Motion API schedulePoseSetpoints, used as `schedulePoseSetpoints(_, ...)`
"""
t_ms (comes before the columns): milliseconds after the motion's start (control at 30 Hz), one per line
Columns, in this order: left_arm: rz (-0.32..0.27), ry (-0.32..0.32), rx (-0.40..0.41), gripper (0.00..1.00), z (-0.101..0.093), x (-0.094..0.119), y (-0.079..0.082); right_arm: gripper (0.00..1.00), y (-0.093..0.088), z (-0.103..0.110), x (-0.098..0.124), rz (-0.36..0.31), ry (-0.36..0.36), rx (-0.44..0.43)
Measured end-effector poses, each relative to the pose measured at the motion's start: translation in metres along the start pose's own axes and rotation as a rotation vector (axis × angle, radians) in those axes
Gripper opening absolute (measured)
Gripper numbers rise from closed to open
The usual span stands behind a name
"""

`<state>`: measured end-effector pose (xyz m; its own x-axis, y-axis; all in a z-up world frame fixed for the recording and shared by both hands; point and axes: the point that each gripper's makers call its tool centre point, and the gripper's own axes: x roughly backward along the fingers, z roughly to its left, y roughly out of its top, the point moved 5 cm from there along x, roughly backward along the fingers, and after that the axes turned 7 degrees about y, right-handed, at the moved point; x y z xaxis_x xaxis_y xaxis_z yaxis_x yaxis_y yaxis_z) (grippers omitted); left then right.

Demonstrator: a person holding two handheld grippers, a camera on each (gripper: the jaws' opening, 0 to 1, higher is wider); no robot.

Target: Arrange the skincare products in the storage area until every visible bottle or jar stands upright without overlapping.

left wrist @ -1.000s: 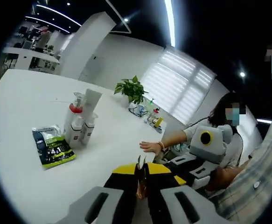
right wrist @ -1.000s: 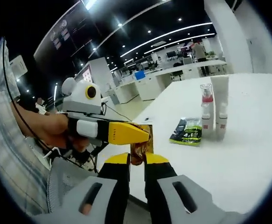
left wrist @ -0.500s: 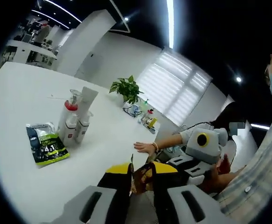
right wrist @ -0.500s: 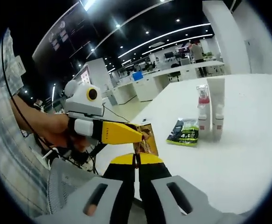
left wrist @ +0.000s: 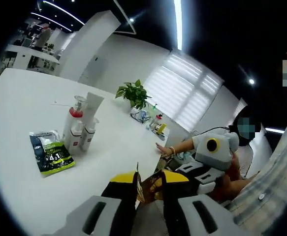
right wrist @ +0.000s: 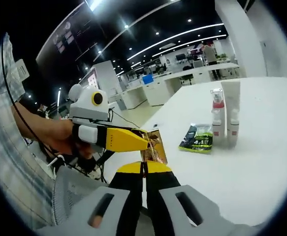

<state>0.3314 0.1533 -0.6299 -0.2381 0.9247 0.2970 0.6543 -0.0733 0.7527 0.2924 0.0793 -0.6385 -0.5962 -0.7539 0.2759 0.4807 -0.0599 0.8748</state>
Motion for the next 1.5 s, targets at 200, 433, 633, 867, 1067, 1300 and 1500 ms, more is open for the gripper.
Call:
schedulePoseSetpoints(200, -0.01, 0.013, -0.003, 0.19, 0.0, 0.001, -0.001, 0.0, -0.001, -0.001, -0.001, 0.008, 0.008, -0.011)
schedulePoseSetpoints(433, -0.029, 0.038, -0.007, 0.24, 0.002, 0.003, -0.001, 0.0, -0.001, -0.005, -0.001, 0.013, -0.001, -0.035)
schedulePoseSetpoints(633, -0.056, 0.056, 0.015, 0.3, 0.005, 0.006, -0.001, 0.0, 0.0, -0.012, -0.001, 0.011, -0.015, -0.067)
schedulePoseSetpoints(867, -0.108, 0.068, 0.076, 0.31, 0.008, 0.008, 0.003, 0.0, 0.006, -0.023, 0.003, -0.039, -0.024, -0.155)
schedulePoseSetpoints(1067, -0.151, 0.077, 0.098, 0.35, 0.008, 0.004, 0.012, 0.0, 0.013, -0.036, 0.009, -0.105, -0.041, -0.236)
schedulePoseSetpoints(1300, -0.147, 0.14, 0.134, 0.38, 0.015, -0.011, 0.01, 0.0, 0.023, -0.039, 0.019, -0.189, -0.062, -0.258)
schedulePoseSetpoints(1500, -0.127, 0.101, 0.239, 0.42, 0.009, -0.025, 0.002, 0.0, 0.034, -0.04, 0.029, -0.291, -0.017, -0.287)
